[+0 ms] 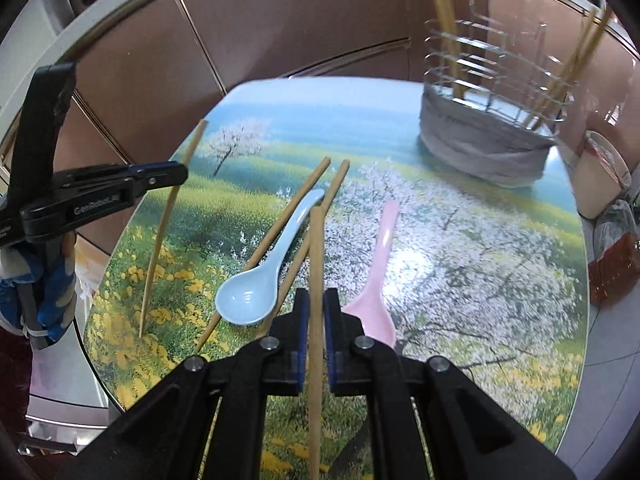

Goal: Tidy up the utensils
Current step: 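Lift both held chopsticks and carry them over the wire holder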

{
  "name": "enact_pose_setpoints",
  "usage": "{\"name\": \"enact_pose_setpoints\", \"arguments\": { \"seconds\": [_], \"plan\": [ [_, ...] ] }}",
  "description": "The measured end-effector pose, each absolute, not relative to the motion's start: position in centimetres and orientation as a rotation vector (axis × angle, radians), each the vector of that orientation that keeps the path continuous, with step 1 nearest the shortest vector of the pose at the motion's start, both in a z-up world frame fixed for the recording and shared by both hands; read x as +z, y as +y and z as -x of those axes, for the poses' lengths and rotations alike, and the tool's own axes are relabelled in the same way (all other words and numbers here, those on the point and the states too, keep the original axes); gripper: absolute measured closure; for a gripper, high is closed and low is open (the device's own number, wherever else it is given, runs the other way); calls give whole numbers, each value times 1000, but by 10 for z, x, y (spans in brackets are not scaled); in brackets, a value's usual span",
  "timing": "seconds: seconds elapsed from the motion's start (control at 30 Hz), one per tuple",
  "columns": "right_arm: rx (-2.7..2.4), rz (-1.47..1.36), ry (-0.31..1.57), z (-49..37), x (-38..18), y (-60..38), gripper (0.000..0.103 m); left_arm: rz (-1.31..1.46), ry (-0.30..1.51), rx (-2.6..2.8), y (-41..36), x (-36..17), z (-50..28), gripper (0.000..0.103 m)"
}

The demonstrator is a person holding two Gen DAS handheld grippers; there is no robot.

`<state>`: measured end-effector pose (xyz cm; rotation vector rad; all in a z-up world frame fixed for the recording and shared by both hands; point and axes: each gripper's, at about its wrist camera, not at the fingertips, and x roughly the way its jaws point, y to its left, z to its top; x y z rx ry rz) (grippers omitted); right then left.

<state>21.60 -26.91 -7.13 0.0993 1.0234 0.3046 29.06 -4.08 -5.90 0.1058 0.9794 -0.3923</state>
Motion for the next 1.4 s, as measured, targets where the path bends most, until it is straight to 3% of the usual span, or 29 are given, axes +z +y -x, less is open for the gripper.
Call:
{"name": "enact_pose_setpoints", "arguments": {
  "seconds": [0.83, 1.4],
  "plan": [
    [281, -136, 772, -182, 15, -282, 97, -137, 701, -318, -52, 34, -217, 96],
    [172, -117, 526, -245, 143, -352, 97, -121, 541, -484, -157, 118, -278, 96]
  ]
}}
